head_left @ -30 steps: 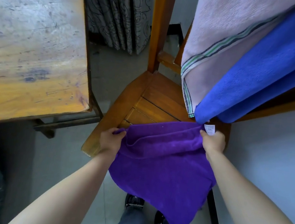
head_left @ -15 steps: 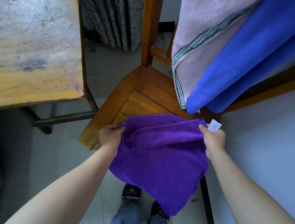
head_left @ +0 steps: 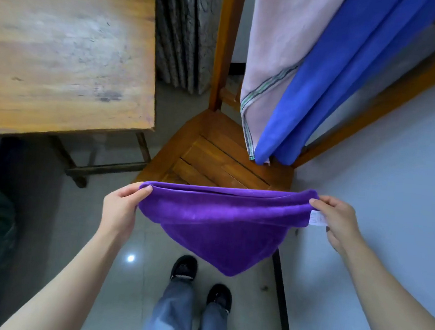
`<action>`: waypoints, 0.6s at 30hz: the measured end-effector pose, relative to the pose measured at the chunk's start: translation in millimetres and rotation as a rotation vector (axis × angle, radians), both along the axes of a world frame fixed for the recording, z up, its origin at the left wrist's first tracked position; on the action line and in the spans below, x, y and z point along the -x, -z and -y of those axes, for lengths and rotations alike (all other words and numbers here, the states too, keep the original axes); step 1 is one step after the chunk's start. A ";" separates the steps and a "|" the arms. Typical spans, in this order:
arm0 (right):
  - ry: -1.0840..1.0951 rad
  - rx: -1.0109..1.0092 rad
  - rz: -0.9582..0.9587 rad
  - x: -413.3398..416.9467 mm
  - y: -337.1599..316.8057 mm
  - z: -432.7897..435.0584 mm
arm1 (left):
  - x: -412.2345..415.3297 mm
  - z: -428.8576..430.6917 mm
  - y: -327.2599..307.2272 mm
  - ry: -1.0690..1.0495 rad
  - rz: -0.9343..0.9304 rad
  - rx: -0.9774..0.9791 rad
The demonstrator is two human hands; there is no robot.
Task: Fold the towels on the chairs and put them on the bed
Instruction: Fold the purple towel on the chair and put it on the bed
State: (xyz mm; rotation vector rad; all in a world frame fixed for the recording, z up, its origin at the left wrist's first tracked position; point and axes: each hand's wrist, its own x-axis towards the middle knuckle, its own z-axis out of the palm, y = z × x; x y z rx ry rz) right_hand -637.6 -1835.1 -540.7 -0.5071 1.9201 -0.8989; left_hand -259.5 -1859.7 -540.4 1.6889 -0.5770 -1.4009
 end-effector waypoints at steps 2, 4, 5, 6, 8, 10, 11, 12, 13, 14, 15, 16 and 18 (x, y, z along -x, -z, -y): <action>-0.142 -0.019 -0.041 4.7 -30.0 -11.1 | -5.6 -14.4 -21.7 0.036 -0.004 0.041; -0.297 -0.021 -0.075 5.0 -75.3 -20.2 | -9.8 -27.4 -52.7 0.055 0.029 0.077; -0.387 -0.031 -0.100 3.5 -94.9 -24.1 | -11.6 -32.7 -65.6 0.063 0.065 0.096; -0.462 -0.038 -0.141 2.9 -111.8 -26.9 | -12.2 -36.3 -79.2 0.080 0.091 0.120; -0.582 -0.020 -0.265 1.8 -147.5 -33.6 | -13.0 -45.3 -115.7 0.138 0.141 0.201; -0.623 0.018 -0.360 -0.3 -174.8 -36.0 | -15.7 -48.6 -144.7 0.191 0.189 0.292; -0.603 0.052 -0.395 -1.1 -187.4 -37.4 | -19.9 -49.6 -157.1 0.199 0.197 0.329; -0.558 0.102 -0.410 -2.7 -199.7 -38.7 | -24.0 -49.9 -171.3 0.186 0.177 0.355; -0.504 0.158 -0.405 -4.9 -212.1 -40.0 | -28.7 -49.7 -184.5 0.171 0.132 0.371; -0.456 0.209 -0.380 -6.8 -222.5 -41.2 | -33.5 -48.5 -197.1 0.161 0.070 0.378; -0.431 0.244 -0.355 -8.7 -232.5 -43.3 | -37.1 -46.9 -209.7 0.147 -0.005 0.389; -0.428 0.268 -0.338 -10.7 -241.0 -45.2 | -39.5 -45.9 -222.5 0.122 -0.094 0.406; -0.436 0.309 -0.324 -14.3 -253.5 -44.5 | -43.3 -41.8 -246.3 0.094 -0.265 0.473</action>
